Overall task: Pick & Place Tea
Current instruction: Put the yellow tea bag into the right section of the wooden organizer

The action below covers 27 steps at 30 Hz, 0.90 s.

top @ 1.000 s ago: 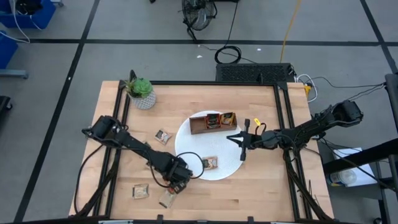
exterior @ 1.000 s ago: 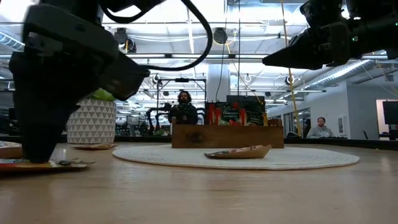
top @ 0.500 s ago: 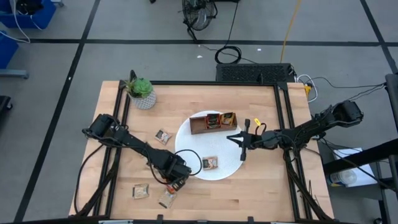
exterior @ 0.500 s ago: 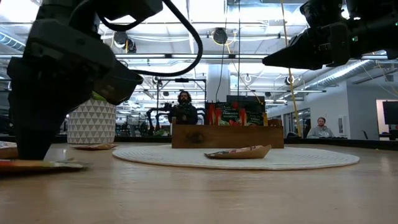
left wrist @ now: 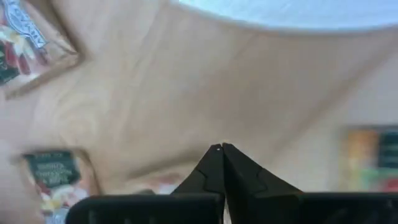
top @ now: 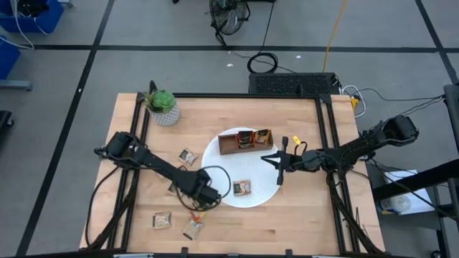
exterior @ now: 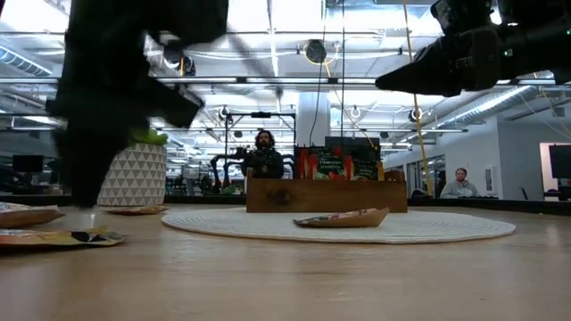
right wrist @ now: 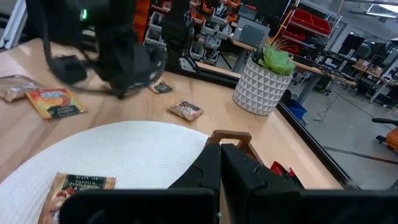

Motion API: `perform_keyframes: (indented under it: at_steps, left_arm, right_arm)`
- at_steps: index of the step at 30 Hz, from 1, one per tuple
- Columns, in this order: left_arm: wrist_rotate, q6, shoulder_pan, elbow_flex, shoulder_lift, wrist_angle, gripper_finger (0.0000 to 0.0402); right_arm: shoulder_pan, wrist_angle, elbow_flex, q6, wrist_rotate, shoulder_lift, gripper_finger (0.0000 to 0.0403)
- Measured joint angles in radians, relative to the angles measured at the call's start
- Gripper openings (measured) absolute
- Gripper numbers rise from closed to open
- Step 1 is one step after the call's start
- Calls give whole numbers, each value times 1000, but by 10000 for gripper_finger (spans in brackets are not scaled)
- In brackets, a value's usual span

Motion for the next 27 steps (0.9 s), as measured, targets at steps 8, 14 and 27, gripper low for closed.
perform_keyframes:
  at_steps: [8, 14, 27]
  left_arm:
    - [-178, 50, 15, 11, -71, 130, 39]
    - [-24, 60, 68, 3, -52, 130, 48]
    - [218, 154, 78, 92, -4, 102, 226]
  right_arm:
    - [0, 20, 0, 0, 0, 0, 0]
    - [0, 20, 0, 0, 0, 0, 0]
    - [-2, 23, 0, 0, 2, 0, 0]
